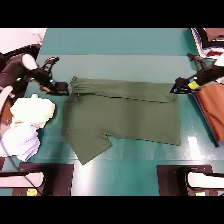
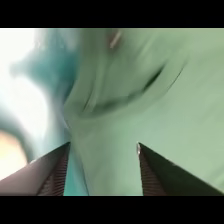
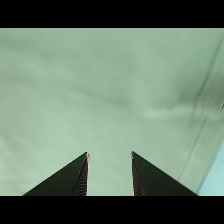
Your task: Fold the shirts.
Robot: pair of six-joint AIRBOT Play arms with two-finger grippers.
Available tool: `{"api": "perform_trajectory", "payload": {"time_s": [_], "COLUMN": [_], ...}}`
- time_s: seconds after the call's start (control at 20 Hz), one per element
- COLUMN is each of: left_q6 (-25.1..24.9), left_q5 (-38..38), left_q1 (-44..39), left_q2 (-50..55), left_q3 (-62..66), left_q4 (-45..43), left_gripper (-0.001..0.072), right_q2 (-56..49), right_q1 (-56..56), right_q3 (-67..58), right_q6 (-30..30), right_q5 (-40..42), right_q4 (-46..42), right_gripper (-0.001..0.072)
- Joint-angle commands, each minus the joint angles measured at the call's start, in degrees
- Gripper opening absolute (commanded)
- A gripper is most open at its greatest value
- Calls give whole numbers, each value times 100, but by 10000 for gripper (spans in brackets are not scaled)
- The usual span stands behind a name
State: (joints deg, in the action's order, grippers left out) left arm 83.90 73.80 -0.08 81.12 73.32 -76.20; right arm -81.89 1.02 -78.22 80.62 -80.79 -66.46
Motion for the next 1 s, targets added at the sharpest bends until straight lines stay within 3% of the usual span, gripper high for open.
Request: {"api": "perform_trajectory", "payload": {"time_s": [0.0, 0.15, 0.35, 0.7, 0.95], "left_q6": [-7, 225, 271, 267, 262], "left_q5": [236, 151, -225, -1132, -1165], "left_q1": [348, 428, 428, 422, 422], "left_q2": [-1250, -2363, -3032, -3053, -3053], "left_q3": [-1552, -3228, -4494, -4874, -4874], "left_q4": [-96, 136, 1294, 1893, 1971], "left_gripper": [492, 493, 493, 492, 490], "right_q2": [979, 1622, 2109, 2380, 2391], "right_q1": [-398, -538, -529, -525, -525], "right_q3": [946, 1563, 1982, 2013, 2009], "right_q6": [-127, -127, -127, -127, -125], "right_q5": [-13, 197, 522, 540, 531], "right_q4": [728, 896, 990, 990, 990], "right_gripper": [320, 320, 320, 319, 318]}}
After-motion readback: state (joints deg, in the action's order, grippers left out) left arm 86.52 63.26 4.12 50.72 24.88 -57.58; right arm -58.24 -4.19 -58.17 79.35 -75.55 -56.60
